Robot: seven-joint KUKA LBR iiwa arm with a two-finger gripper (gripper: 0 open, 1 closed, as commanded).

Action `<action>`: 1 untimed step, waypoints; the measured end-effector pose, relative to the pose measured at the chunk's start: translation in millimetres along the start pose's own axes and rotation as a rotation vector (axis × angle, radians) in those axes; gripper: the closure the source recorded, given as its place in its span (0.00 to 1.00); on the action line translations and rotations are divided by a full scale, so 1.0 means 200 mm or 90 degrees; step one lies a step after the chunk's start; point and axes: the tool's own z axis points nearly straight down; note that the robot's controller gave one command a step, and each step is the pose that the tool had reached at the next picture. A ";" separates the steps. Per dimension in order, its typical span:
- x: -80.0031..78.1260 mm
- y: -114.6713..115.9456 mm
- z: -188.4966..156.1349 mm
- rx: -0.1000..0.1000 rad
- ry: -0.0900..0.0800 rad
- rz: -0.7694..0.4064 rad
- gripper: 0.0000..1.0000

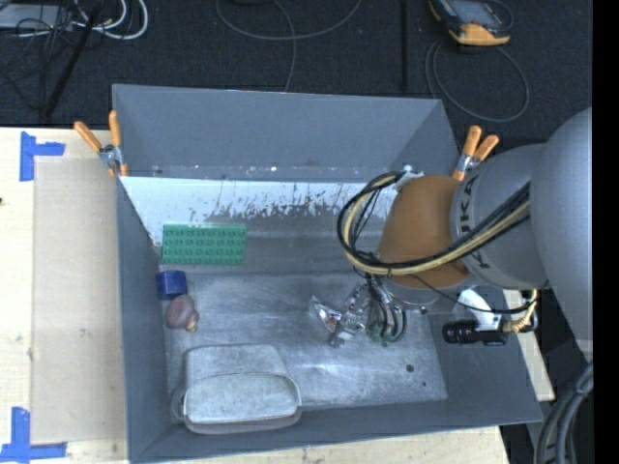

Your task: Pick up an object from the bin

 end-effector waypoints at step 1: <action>0.00 0.00 -0.01 0.001 0.002 -0.001 1.00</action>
Offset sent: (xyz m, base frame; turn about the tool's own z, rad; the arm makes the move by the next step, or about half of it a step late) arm 0.0000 -0.0001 0.0035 0.0000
